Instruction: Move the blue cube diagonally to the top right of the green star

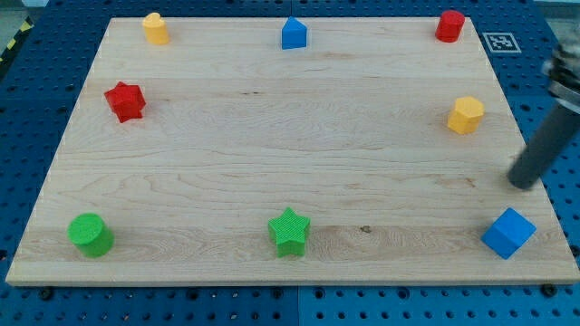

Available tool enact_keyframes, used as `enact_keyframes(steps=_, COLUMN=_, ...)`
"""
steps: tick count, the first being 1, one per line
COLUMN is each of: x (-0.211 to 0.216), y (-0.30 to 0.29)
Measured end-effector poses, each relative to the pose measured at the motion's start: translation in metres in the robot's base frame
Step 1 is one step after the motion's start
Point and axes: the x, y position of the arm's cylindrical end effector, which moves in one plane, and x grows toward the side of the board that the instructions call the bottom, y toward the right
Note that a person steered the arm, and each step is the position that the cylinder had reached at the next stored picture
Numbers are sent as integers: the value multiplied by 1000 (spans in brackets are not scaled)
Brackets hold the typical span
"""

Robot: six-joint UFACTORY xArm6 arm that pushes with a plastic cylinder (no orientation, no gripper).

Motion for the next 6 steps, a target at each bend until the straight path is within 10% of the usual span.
enact_keyframes(steps=2, x=90, y=10)
enact_keyframes(steps=6, x=58, y=-37)
